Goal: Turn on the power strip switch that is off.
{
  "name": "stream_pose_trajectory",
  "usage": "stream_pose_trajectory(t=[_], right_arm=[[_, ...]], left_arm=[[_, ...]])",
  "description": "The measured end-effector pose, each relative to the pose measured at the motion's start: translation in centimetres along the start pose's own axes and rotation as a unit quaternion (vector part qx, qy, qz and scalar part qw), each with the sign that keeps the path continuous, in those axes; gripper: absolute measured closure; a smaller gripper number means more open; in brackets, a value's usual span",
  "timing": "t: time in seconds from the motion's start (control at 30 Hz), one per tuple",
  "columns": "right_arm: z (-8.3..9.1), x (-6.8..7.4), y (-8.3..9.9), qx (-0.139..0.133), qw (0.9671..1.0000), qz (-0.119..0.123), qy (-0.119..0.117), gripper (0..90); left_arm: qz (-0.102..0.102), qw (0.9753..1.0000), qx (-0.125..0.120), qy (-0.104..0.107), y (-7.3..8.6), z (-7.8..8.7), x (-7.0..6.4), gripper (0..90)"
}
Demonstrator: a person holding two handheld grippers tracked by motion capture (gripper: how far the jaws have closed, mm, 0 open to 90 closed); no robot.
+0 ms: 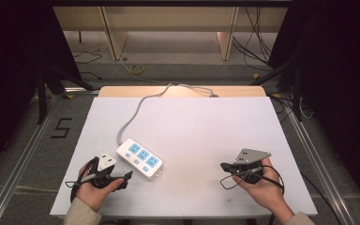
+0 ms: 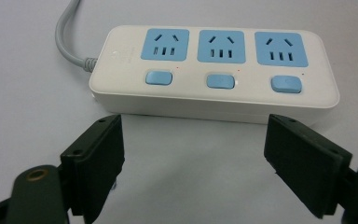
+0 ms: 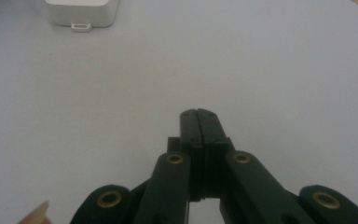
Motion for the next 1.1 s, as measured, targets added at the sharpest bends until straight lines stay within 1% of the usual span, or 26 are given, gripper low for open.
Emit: stream_pose_trajectory(t=[0.27, 0.53, 0.8, 1.1], right_arm=[[-0.7, 0.6, -0.7, 0.007, 0.9999, 0.003, -0.009, 90.0], [-1.3, 1.3, -1.8, 0.011, 0.9997, 0.012, -0.019, 90.0], [-1.8, 1.7, -2.5, 0.014, 0.9995, 0.017, -0.025, 90.0], [-2.6, 2.5, -3.9, 0.019, 0.9989, 0.027, -0.035, 90.0]], left_arm=[[0.000, 1.0000, 0.002, 0.000, 0.0, 0.0, -0.1, 19.7], [0.000, 1.0000, 0.000, -0.002, 0.0, 0.0, 0.0, 19.7], [-0.005, 1.0000, 0.001, -0.003, 0.0, 0.0, -0.1, 19.7], [-0.005, 1.0000, 0.000, -0.004, -0.1, 0.0, -0.1, 19.7]])
Point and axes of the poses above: each handheld gripper's, and its own axes: z roughly backward along the jaws, y roughly out of its underside, x roughly to its left, the point moved 6 cm from there along -z, roughly forward along the jaws, and after that the axes turned 9 degrees about x, right-handed, at the moved point
